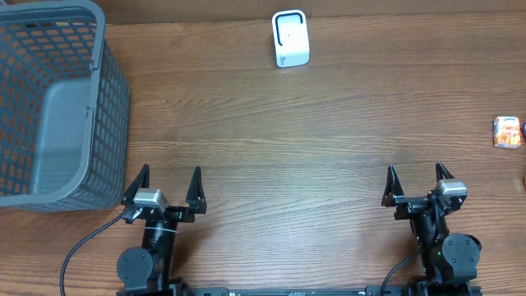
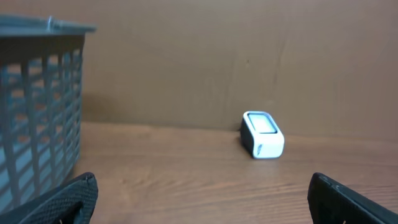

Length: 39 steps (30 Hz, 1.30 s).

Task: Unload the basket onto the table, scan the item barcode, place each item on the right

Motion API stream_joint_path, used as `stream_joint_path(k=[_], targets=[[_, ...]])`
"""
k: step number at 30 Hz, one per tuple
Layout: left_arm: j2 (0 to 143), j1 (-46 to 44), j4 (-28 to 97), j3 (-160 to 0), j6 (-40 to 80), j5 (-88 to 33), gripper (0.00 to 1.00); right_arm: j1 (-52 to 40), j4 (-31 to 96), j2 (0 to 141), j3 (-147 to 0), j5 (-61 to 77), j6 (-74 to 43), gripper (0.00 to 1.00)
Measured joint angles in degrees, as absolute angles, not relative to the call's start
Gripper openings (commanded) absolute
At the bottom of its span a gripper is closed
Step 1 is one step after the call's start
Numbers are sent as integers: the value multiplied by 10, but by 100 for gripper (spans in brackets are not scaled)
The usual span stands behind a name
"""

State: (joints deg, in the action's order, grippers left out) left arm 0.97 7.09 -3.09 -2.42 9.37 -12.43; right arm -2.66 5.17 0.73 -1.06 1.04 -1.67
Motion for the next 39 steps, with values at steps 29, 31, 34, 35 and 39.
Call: stream_joint_path(k=[29,31,34,35,39], targets=[[9,41,45,-6,25,-15,100,-27,52,7,-11,10,-17,100],[9,41,45,-6,21,-8,100,-27,52,7,-11,10,-17,100],[9,41,46,-6,14,-3,100,-27,52,7,-11,10,-17,100],[9,41,46,-6,13,-1,99,-27,52,7,-11,10,-17,100],[9,41,45,-6,1,-1,100,-27,52,7,-11,10,-17,100]])
